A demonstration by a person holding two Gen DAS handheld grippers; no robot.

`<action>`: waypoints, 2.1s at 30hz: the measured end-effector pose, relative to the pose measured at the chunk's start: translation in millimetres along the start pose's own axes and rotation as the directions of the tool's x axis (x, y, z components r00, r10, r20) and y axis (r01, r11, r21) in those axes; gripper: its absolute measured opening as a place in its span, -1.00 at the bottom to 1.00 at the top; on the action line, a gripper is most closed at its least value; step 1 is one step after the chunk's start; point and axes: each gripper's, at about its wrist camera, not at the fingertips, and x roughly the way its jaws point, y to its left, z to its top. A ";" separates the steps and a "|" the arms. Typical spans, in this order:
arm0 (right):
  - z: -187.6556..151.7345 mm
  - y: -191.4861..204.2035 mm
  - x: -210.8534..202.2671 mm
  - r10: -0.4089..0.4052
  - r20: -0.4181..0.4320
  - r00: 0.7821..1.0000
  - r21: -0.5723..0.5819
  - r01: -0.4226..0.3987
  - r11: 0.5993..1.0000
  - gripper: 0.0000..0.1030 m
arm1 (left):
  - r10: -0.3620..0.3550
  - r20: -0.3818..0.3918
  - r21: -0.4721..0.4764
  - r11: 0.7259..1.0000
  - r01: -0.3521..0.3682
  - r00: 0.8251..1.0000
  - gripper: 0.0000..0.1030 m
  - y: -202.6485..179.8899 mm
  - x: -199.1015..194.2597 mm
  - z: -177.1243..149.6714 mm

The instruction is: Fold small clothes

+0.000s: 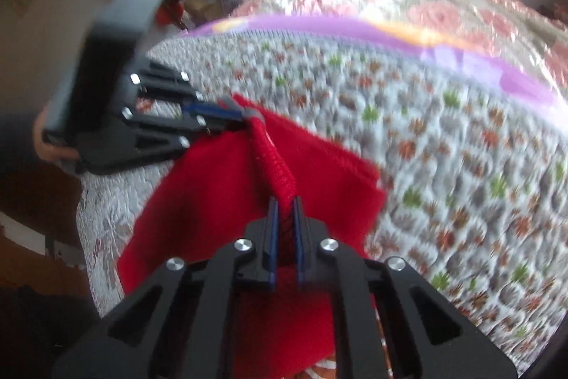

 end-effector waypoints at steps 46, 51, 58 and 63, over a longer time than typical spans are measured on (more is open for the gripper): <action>-197.7 22.9 -40.3 0.165 0.264 0.950 0.563 -0.291 0.774 -0.72 | -0.287 0.185 -0.068 0.950 0.304 0.940 0.20 -97.5 -94.8 -135.7; -217.9 5.0 -19.3 0.089 0.207 0.974 0.642 -0.204 0.739 -1.00 | -0.273 0.072 -0.132 0.951 0.281 0.959 0.16 -90.4 -53.3 -150.7; -242.0 24.1 -67.1 0.069 0.292 0.954 0.652 -0.252 0.715 -0.61 | -0.318 0.185 -0.236 0.904 0.356 0.930 0.28 -66.5 -82.0 -167.8; -248.0 45.5 -38.3 0.142 0.201 0.969 0.634 -0.239 0.736 -0.46 | -0.386 0.241 -0.431 0.780 0.454 0.891 0.44 -29.4 -89.8 -201.5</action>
